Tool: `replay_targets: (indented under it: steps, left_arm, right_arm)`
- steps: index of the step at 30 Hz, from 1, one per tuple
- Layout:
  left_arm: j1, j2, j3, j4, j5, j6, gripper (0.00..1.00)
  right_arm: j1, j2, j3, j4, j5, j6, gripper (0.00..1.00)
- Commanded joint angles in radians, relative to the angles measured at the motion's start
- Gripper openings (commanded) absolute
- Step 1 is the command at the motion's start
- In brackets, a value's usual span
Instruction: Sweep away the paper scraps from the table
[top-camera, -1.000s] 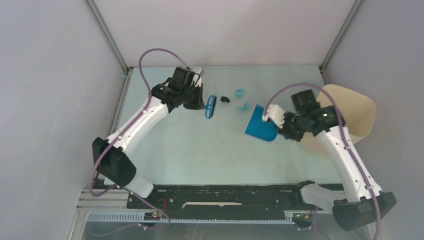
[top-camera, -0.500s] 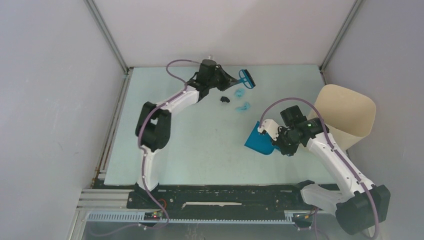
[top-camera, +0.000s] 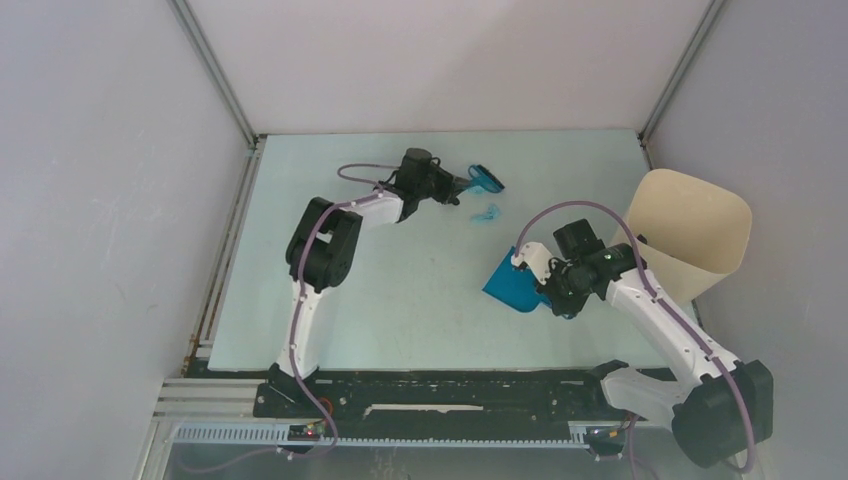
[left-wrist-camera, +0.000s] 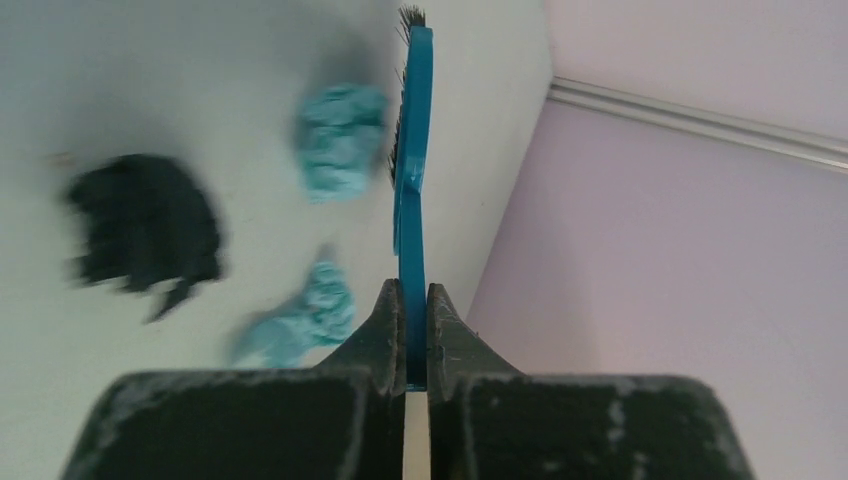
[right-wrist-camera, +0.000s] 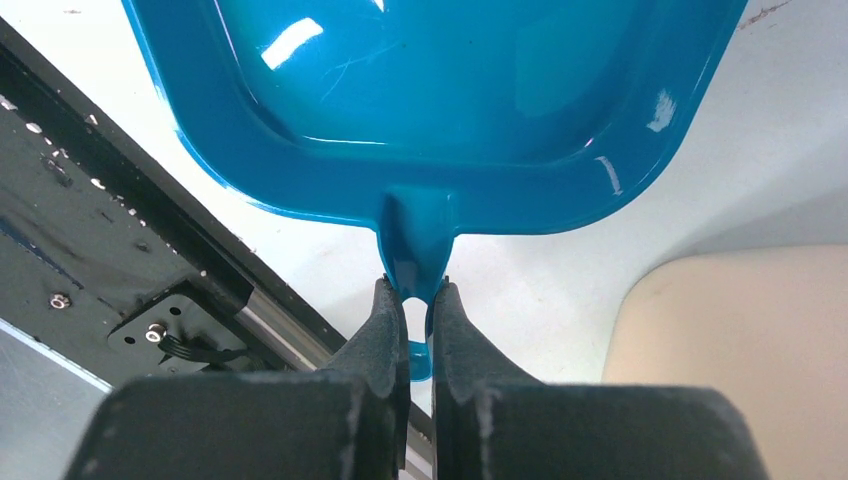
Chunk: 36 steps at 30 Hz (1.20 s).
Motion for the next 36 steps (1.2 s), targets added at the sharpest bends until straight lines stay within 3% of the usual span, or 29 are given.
replay_targets:
  steps: [1,6,11,15,19,22,25,31,36]
  left_arm:
    - [0.034,-0.118,-0.179,0.123,-0.011,-0.052,0.00]
    - [0.046,-0.284,-0.468,0.206,0.010,-0.023,0.00]
    - [0.047,-0.509,-0.710,0.190,-0.005,0.104,0.00]
    - [0.049,-0.728,-0.881,0.071,-0.040,0.239,0.00]
    - [0.049,-0.993,-0.955,-0.138,-0.112,0.407,0.00]
    - [0.049,-1.106,-0.860,-0.333,-0.194,0.564,0.00]
    - [0.049,-1.093,-0.638,-0.547,-0.308,0.759,0.00]
    - [0.050,-0.786,-0.138,-0.935,-0.610,1.039,0.00]
    - [0.050,-0.477,0.183,-1.073,-0.911,1.244,0.00]
  right_arm:
    - [0.008,0.002,-0.010,0.051,-0.018,0.023,0.00]
    - [0.009,0.010,-0.012,0.066,-0.017,0.019,0.00]
    - [0.008,0.015,-0.017,0.078,-0.019,0.010,0.00]
    - [0.006,0.018,-0.022,0.080,-0.011,0.006,0.00]
    - [0.003,0.006,-0.030,0.078,-0.009,0.000,0.00]
    - [0.003,0.011,-0.030,0.085,-0.012,0.001,0.00]
    - [0.007,0.031,-0.030,0.099,-0.015,0.015,0.00]
    - [0.021,0.058,-0.052,0.140,0.033,0.046,0.00]
    - [0.041,0.053,-0.053,0.143,0.036,0.070,0.00]
